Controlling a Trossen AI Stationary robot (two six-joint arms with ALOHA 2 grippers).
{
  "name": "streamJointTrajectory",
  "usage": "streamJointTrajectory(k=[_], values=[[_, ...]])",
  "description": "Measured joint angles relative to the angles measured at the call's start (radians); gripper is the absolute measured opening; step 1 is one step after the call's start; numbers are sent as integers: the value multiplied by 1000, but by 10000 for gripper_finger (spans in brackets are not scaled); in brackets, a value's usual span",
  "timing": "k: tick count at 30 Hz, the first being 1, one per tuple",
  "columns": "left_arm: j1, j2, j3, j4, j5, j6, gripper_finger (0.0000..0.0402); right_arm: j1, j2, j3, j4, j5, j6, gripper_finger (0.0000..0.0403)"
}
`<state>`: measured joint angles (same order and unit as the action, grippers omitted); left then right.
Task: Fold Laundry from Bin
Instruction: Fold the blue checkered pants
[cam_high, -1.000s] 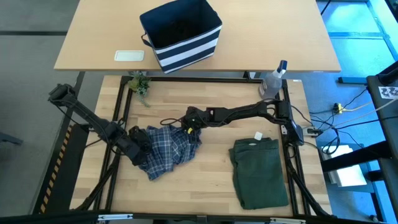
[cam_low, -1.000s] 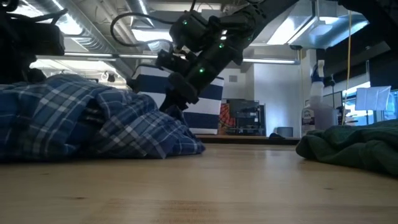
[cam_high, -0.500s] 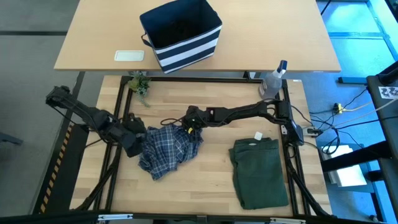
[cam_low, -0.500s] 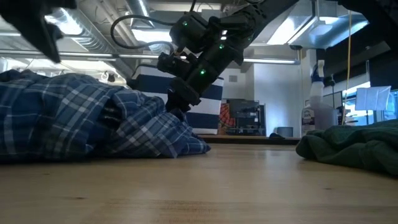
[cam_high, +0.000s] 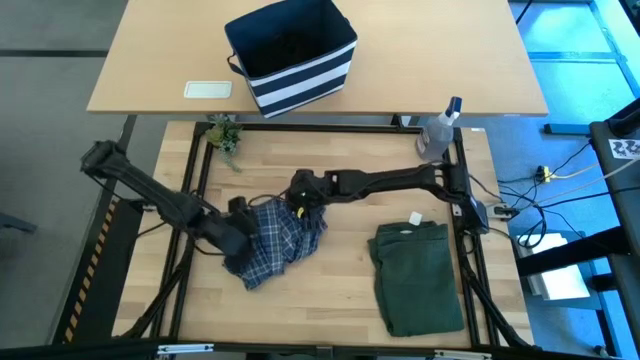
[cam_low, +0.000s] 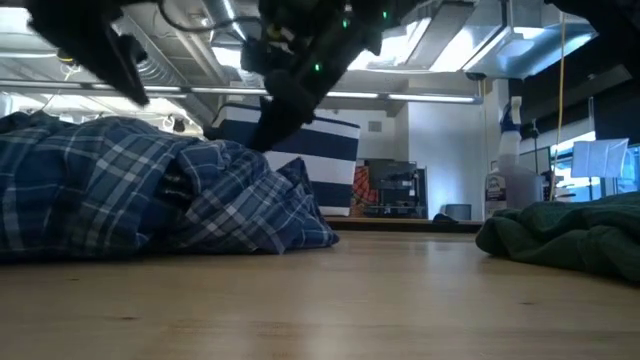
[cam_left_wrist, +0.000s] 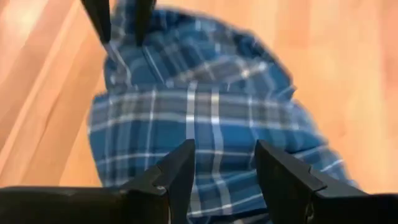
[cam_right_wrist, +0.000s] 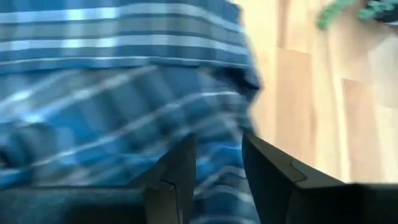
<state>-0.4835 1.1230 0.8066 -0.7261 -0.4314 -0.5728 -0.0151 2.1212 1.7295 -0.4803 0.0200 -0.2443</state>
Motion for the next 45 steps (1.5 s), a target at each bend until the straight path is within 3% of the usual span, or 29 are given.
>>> streamJointTrajectory(k=[4, 8, 15, 20, 31, 40, 45], values=[[-4, 82, 0, -6, 0, -27, 159, 43, 0, 31, -42, -13, -2, 131], [-15, 103, -1, -6, -2, -60, 158, 78, 0, 29, -30, -116, 45, 131], [-78, 98, -1, -6, -60, -100, 158, 83, 0, -12, 102, -293, 258, 131], [-116, 99, -1, -5, -95, -109, 158, 61, 1, -43, 174, -359, 380, 131], [-140, 99, -1, -6, -156, -100, 158, 45, 62, -58, 314, -405, 555, 131], [-140, 99, -1, -6, -158, -98, 158, 26, 84, -58, 382, -458, 589, 130], [-140, 101, -1, -6, -127, -98, 158, 19, 84, -58, 379, -459, 566, 78]])
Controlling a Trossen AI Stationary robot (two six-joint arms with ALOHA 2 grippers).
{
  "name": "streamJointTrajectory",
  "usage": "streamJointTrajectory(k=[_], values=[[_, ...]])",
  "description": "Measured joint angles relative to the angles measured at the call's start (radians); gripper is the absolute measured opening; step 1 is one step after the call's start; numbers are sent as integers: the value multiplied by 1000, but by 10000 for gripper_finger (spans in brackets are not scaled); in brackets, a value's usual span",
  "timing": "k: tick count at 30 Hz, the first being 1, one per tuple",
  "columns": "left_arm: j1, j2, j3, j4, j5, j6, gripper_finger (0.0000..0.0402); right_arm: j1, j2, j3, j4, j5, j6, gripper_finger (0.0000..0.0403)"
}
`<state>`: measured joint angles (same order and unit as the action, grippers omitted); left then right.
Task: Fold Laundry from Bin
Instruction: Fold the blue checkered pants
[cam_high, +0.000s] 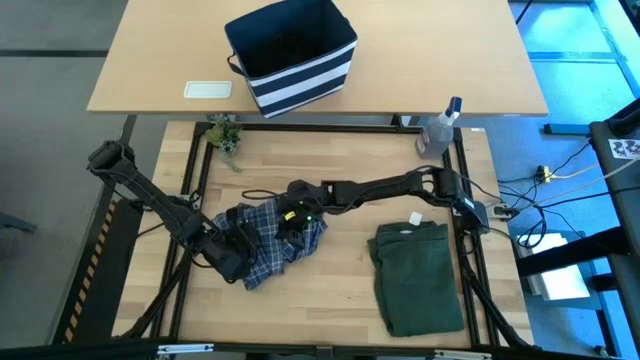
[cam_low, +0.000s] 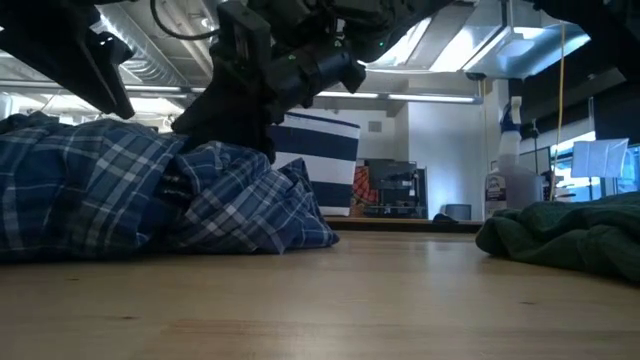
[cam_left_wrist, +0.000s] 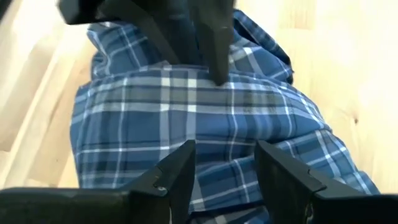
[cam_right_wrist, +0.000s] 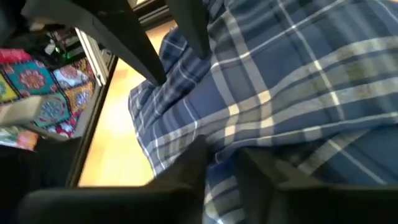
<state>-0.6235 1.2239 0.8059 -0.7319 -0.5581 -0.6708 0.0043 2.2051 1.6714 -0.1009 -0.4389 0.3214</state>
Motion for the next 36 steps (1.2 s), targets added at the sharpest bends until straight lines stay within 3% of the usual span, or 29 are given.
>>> streamJointTrajectory(k=[2, 4, 13, 23, 32, 36], values=[[0, 1, 0, 0, 17, 0, 158, 0, 0, 0, -1, 0, -27, 32], [0, 1, 0, 0, 30, 0, 158, 0, 0, 0, 0, 0, -41, 10], [-14, 1, -12, 1, 88, -5, 158, 1, -70, 0, -193, 47, -105, 3], [-15, 1, -117, 0, 159, -105, 158, 1, -133, 2, -410, 120, -152, 1], [-4, 1, -146, -90, 155, -185, 158, 1, -145, 2, -619, 183, -177, 1], [9, 1, -146, -99, 146, -187, 158, 0, -145, 2, -619, 195, -185, 1]])
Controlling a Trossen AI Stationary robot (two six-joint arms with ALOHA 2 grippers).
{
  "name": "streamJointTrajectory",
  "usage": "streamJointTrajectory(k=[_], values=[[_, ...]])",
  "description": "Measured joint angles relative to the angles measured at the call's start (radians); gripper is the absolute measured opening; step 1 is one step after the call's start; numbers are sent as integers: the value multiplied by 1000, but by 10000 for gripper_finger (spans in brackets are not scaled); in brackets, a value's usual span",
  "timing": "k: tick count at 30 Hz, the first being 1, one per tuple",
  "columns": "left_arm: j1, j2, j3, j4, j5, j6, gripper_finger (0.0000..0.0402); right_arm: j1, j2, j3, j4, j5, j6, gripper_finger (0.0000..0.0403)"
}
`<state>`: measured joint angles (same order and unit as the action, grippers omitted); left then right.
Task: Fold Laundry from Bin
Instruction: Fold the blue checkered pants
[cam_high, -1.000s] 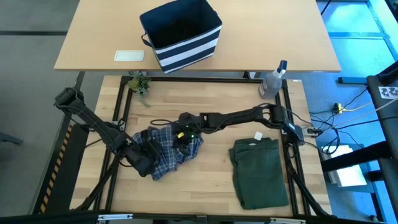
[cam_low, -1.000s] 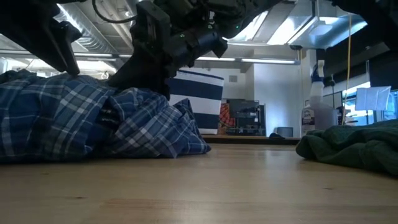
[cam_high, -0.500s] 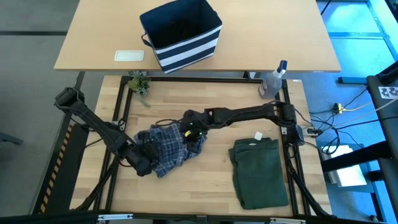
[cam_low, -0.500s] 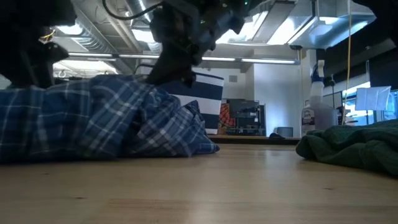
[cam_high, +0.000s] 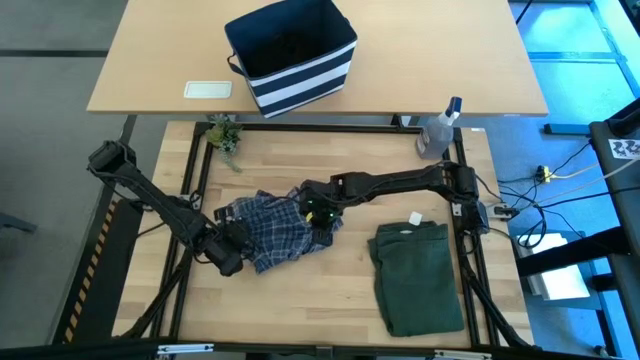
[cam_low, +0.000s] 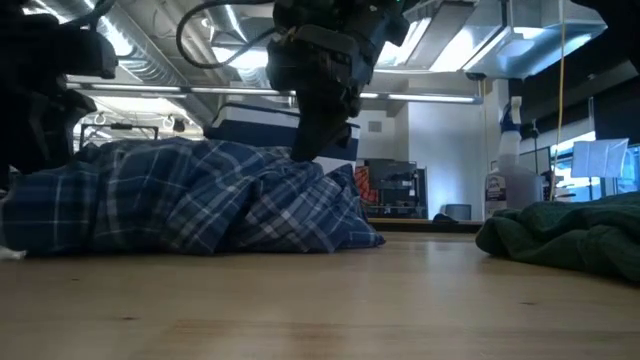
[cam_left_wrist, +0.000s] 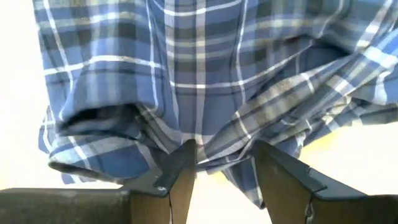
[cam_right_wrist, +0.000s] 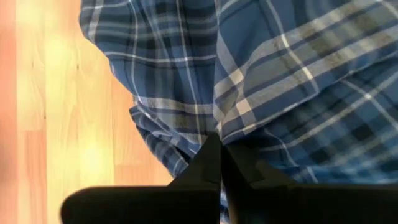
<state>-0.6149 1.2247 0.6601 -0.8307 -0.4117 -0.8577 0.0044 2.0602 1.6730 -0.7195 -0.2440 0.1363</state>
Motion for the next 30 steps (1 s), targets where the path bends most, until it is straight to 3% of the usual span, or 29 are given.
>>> streamJointTrajectory(k=[6, 12, 18, 26, 30], values=[[5, -1, 40, -19, -67, 2, 158, 0, -1, 0, 57, -9, -13, 7], [4, -3, 152, -127, -153, 30, 158, 2, -17, 61, -12, -3, -79, 49], [4, -3, 214, -92, -254, 141, 158, 2, -18, 114, -103, 154, -93, 85], [4, -3, 204, -125, -345, 117, 158, 2, -18, 113, -40, 173, -147, 71], [21, -3, 136, -110, -351, 77, 148, -3, -19, 60, 102, 173, -174, 58]])
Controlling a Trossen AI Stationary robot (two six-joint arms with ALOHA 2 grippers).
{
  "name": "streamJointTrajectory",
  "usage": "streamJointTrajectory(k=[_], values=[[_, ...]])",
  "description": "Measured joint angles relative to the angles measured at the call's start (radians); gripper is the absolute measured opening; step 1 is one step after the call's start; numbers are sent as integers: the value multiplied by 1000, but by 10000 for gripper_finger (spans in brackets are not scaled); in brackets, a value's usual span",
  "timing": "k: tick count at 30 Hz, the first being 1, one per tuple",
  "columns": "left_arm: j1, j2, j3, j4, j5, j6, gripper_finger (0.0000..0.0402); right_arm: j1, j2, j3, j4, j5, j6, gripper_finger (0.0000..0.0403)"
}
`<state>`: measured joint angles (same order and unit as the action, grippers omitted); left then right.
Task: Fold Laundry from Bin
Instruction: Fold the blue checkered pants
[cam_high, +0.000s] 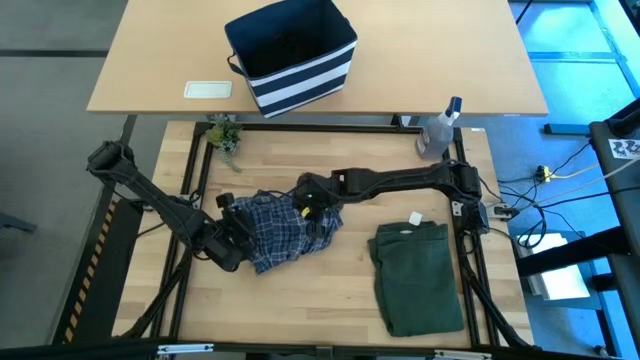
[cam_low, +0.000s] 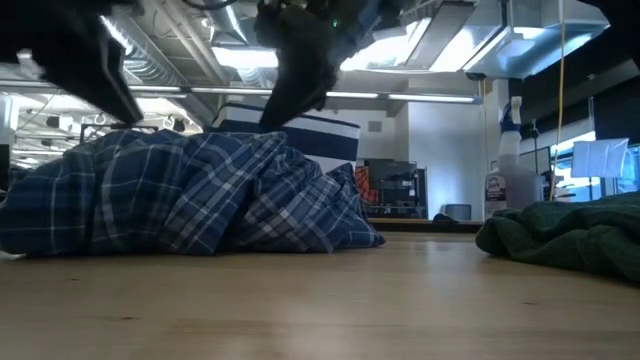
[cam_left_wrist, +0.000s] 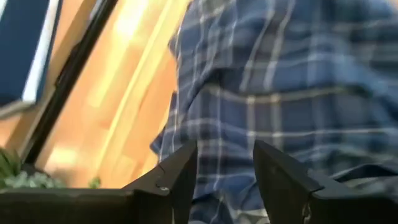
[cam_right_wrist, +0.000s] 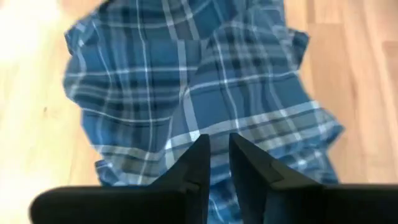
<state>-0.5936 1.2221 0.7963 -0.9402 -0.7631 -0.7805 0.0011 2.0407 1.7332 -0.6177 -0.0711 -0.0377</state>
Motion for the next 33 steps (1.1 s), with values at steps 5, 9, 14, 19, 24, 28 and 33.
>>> streamJointTrajectory(k=[5, 9, 14, 19, 24, 28, 33], values=[[34, -6, -122, 135, 56, -25, 120, -38, 4, -123, 144, -11, 11, 49], [75, -7, -192, 272, 97, 34, 94, -73, 6, -227, 250, -11, 38, 45], [163, -7, -264, 292, 154, 20, 62, -107, 6, -329, 359, -14, 58, 44], [236, -7, -286, 296, 166, 7, 38, -122, 6, -367, 419, -15, 56, 44], [262, -39, -239, 299, 149, 78, 37, -127, -10, -343, 430, -26, 32, 44], [261, -92, -189, 299, 129, 149, 52, -126, -63, -301, 384, -25, 13, 44], [259, -170, -107, 279, 94, 271, 77, -126, -157, -288, 319, -16, 3, 44]])
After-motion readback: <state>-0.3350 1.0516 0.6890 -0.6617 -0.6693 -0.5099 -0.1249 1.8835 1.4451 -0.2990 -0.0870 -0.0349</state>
